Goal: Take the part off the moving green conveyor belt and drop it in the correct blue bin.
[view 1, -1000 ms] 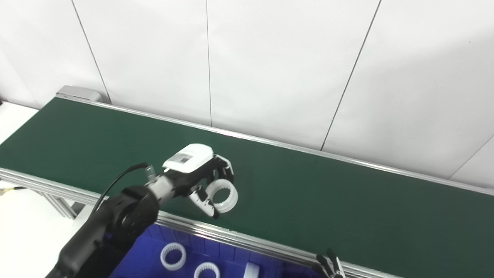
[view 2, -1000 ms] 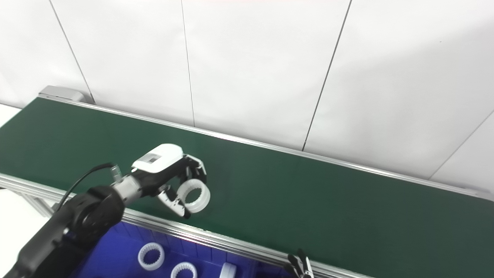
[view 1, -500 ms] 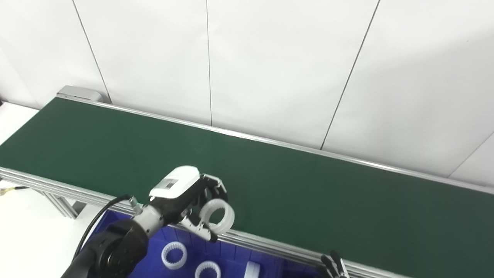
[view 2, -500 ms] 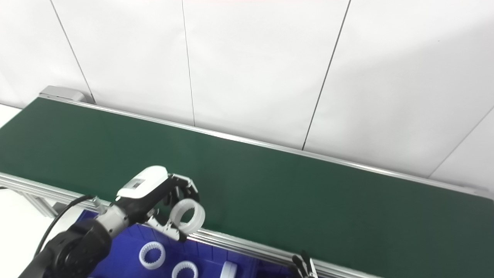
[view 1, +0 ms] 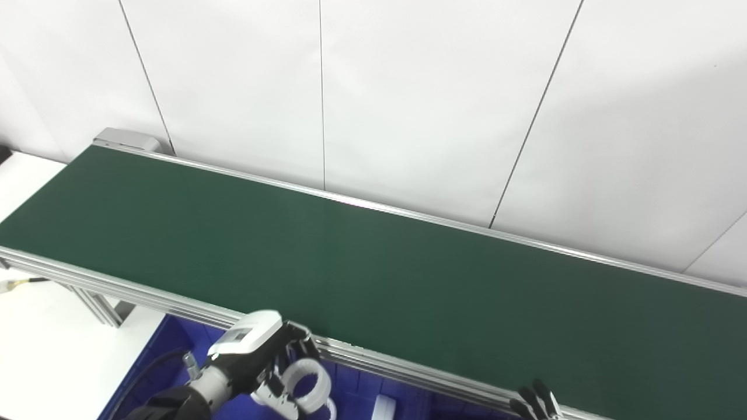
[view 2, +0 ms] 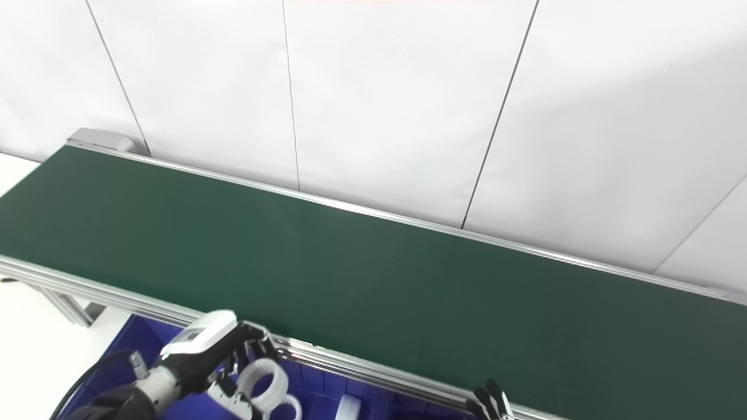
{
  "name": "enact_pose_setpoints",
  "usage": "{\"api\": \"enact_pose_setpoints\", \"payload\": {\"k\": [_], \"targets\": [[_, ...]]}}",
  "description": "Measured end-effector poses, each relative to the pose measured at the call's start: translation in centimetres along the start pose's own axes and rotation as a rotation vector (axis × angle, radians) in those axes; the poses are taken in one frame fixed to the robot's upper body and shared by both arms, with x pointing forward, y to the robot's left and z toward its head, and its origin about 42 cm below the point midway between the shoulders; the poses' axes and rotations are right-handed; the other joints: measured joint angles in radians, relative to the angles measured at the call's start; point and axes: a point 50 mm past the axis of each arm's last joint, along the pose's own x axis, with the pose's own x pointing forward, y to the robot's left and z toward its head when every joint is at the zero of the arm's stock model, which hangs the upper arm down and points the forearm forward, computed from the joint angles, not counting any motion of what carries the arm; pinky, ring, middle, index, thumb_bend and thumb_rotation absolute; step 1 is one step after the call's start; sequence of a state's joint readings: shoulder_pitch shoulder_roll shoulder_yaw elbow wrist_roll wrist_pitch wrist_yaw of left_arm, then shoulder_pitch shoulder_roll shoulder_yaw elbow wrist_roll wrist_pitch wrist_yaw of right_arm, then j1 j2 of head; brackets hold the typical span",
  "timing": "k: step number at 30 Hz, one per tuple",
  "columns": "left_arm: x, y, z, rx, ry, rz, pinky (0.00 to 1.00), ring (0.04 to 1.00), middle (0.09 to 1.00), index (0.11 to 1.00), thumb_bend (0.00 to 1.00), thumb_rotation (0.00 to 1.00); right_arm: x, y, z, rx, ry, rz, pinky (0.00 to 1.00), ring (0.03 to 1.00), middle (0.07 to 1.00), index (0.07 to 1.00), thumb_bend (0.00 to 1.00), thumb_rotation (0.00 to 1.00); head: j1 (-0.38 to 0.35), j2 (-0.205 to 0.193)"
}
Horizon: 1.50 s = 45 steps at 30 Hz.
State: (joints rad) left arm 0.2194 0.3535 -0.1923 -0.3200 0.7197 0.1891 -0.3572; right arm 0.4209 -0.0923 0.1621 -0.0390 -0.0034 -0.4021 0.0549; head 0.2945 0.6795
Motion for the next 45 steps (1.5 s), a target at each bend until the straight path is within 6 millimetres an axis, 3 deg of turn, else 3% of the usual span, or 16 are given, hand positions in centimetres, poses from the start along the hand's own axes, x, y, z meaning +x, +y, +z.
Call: {"api": "enact_pose_setpoints", "payload": {"k": [1, 8, 19, 31, 32, 33, 36, 38, 45], "targets": [[0.0, -0.2, -0.1, -0.006, 0.007, 0.003, 0.34, 0.421, 0.498, 0.533, 0.47, 0.00, 0.0, -0.2, 0.1, 0.004, 0.000, 0.000, 0.79, 0.858, 0.901, 0.956, 0.46, 0.86, 0.011, 0.026], [-0.2, -1.4, -0.5, -0.058, 0.051, -0.009, 0.37, 0.424, 0.496, 0.526, 0.48, 0.00, 0.2, -1.3, 0.9, -0.008, -0.018, -0.004, 0.80, 0.867, 0.906, 0.956, 0.48, 0.85, 0.052, 0.064], [-0.3, -5.6, -3.1, -0.094, 0.199, -0.097, 0.36, 0.430, 0.498, 0.525, 0.48, 0.00, 0.1, -2.0, 1.0, -0.002, -0.013, -0.004, 0.78, 0.849, 0.889, 0.947, 0.47, 0.81, 0.046, 0.069], [-0.3, -5.7, -2.9, -0.089, 0.196, -0.081, 0.35, 0.440, 0.509, 0.522, 0.48, 0.00, 0.1, -2.1, 1.0, -0.019, -0.013, 0.006, 0.78, 0.848, 0.884, 0.940, 0.47, 0.79, 0.038, 0.058], [-0.3, -5.7, -2.9, -0.084, 0.198, -0.078, 0.40, 0.453, 0.518, 0.504, 0.49, 0.00, 0.2, -2.1, 1.0, -0.019, -0.014, 0.006, 0.78, 0.846, 0.883, 0.940, 0.48, 0.79, 0.038, 0.058], [-0.3, -5.6, -2.9, -0.071, 0.202, -0.070, 0.51, 0.577, 0.672, 0.635, 0.65, 0.00, 0.2, -2.1, 1.0, -0.019, -0.015, 0.006, 0.78, 0.846, 0.883, 0.939, 0.48, 0.79, 0.038, 0.058], [-0.4, -5.3, -2.5, -0.015, 0.216, -0.037, 0.66, 0.798, 0.849, 0.810, 0.80, 0.00, 0.2, -2.1, 1.0, -0.019, -0.016, 0.006, 0.77, 0.847, 0.885, 0.939, 0.48, 0.78, 0.032, 0.051], [-0.5, -4.9, -2.1, -0.004, 0.206, -0.017, 0.68, 0.842, 0.907, 0.861, 0.81, 0.00, 0.3, -2.1, 1.0, -0.018, -0.015, 0.005, 0.77, 0.842, 0.882, 0.936, 0.49, 0.78, 0.029, 0.048], [-0.6, -4.2, -1.5, -0.016, 0.198, 0.028, 0.75, 0.879, 0.937, 0.905, 0.79, 0.00, 0.3, -2.0, 0.9, -0.015, -0.014, 0.004, 0.77, 0.844, 0.882, 0.937, 0.50, 0.78, 0.029, 0.043]]}}
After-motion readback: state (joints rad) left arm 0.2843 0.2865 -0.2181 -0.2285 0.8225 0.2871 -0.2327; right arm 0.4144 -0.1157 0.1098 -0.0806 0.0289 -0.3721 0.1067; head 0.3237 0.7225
